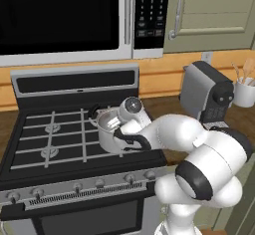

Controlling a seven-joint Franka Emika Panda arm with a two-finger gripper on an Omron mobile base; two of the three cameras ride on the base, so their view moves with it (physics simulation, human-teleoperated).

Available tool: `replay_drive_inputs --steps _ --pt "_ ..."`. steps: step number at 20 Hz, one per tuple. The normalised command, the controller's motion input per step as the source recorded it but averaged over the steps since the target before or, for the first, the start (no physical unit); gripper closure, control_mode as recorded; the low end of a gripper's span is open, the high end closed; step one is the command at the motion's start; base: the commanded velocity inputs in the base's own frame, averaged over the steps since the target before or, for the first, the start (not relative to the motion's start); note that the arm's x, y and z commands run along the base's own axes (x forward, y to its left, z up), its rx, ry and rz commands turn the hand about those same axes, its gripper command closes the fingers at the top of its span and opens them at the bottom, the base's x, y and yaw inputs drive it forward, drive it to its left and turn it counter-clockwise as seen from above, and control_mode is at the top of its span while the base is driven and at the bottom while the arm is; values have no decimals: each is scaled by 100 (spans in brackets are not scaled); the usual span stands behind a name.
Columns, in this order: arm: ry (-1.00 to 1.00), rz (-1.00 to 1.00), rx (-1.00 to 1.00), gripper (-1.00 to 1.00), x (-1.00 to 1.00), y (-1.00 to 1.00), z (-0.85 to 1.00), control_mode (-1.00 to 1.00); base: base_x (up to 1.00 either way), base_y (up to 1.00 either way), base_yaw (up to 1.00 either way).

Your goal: Put the avocado and corn in the pot. Retrieve the spatula and lightly stir the vegetables in the pot.

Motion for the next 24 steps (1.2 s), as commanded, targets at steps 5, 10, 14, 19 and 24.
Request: replay_drive_inputs --steps 5,10,14,19,24 --pt "0 0 0 -100 0 0 34 -100 0 0 0" --pt "0 -1 0 -100 -68 -1 78 -100 0 0 0" --pt "0 -10 2 -100 -100 -20 42 -100 0 0 0" --pt "5 -18 8 -100 -99 -74 45 -100 0 0 0" --pt "7 -18 12 -100 -74 -100 20 -100 0 0 0"
